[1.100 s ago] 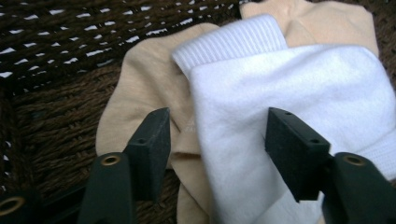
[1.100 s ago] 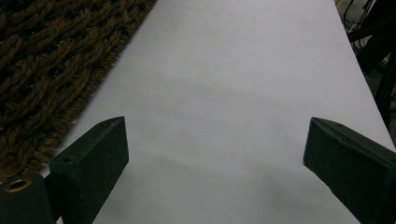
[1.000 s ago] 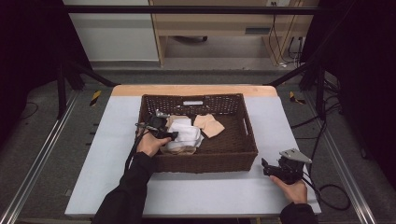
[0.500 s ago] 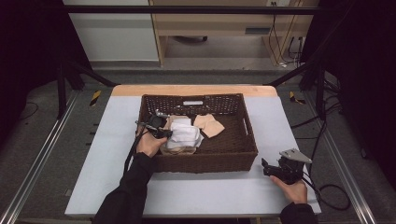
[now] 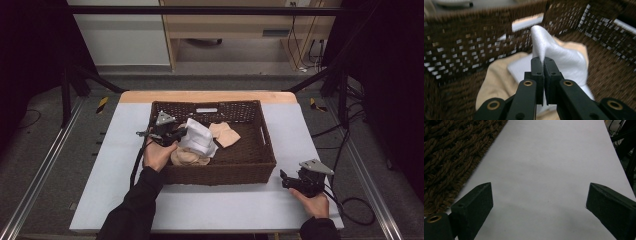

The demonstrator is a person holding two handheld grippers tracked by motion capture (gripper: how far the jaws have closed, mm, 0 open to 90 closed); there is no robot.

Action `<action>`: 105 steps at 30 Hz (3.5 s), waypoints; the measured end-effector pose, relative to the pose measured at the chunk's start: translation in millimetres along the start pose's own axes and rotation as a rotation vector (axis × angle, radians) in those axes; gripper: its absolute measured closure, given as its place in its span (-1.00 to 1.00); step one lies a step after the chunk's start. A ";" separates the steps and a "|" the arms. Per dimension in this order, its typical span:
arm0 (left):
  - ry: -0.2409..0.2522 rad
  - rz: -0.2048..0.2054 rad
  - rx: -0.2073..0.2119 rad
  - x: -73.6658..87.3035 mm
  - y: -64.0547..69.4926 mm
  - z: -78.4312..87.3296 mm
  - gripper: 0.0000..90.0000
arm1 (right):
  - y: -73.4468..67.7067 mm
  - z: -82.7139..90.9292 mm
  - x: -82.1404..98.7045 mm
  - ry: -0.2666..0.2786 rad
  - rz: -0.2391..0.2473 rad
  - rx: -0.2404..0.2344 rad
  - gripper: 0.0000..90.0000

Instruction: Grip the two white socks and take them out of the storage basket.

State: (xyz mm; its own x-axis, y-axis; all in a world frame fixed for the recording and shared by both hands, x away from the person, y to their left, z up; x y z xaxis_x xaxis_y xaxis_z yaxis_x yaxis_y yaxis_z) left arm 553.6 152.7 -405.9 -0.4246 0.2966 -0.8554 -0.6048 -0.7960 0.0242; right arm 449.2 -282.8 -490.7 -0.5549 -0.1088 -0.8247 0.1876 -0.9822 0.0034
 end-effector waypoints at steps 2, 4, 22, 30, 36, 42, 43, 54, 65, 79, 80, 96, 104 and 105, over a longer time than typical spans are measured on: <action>0.034 -0.004 0.007 -2.7 1.5 2.9 0.94 | 0.0 0.0 0.0 0.000 0.000 0.000 -0.84; 0.071 -0.007 0.014 -6.2 3.7 6.9 0.94 | 0.0 0.0 0.0 0.000 0.000 0.001 -0.84; 0.290 -0.026 0.058 -45.2 24.5 57.2 0.94 | 0.5 1.2 0.3 0.014 0.001 0.009 -0.83; 0.342 -0.010 0.055 -55.4 23.4 81.8 0.94 | 1.3 1.9 0.5 0.023 -0.012 0.010 -0.83; 0.363 -0.009 0.040 -59.2 18.4 100.1 0.94 | 1.8 2.2 0.5 0.025 -0.014 0.010 -0.83; 0.384 0.003 0.020 -59.2 9.9 116.7 0.94 | 2.1 2.4 0.7 0.028 -0.019 0.011 -0.83; 0.389 0.006 0.014 -59.2 8.3 119.8 0.94 | 2.1 2.4 0.7 0.027 -0.019 0.011 -0.83; 0.423 0.023 -0.041 -48.2 -15.2 158.0 0.94 | 2.1 2.4 0.8 0.027 -0.020 0.014 -0.83; 0.457 0.068 -0.103 -29.8 -44.0 192.0 0.94 | 2.5 2.6 1.0 0.030 -0.020 0.016 -0.83; 0.438 0.119 -0.179 5.8 -72.7 213.1 0.94 | 2.1 2.3 1.1 0.026 -0.019 0.015 -0.83; 0.432 0.123 -0.182 9.4 -74.6 212.9 0.94 | 2.1 2.3 1.1 0.025 -0.018 0.015 -0.83; 0.295 0.175 -0.209 67.2 -90.1 190.7 0.94 | 2.2 2.3 1.1 0.023 -0.015 0.014 -0.83; 0.172 0.179 -0.232 92.6 -95.5 173.1 0.93 | 1.9 2.6 1.2 0.022 -0.016 0.013 -0.83; 0.161 0.182 -0.233 94.9 -96.1 171.4 0.93 | 1.9 2.7 1.3 0.022 -0.016 0.013 -0.83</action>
State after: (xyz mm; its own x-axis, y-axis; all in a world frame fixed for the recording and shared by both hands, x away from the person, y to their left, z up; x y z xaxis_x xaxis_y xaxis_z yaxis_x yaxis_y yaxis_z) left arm 456.0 347.8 -400.8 -0.3881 0.0660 -0.9192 -0.3503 -0.9332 0.0809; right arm 446.7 -285.2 -490.2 -0.5399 -0.0895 -0.8370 0.1684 -0.9857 -0.0033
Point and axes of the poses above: each handheld gripper's, and its own axes: z roughly backward along the jaws, x roughly out of its underside, y roughly to its right, the point moved 1 cm from there along -z, roughly forward along the jaws, and after that the axes turned 4 degrees about -z, right-handed, at the moved point
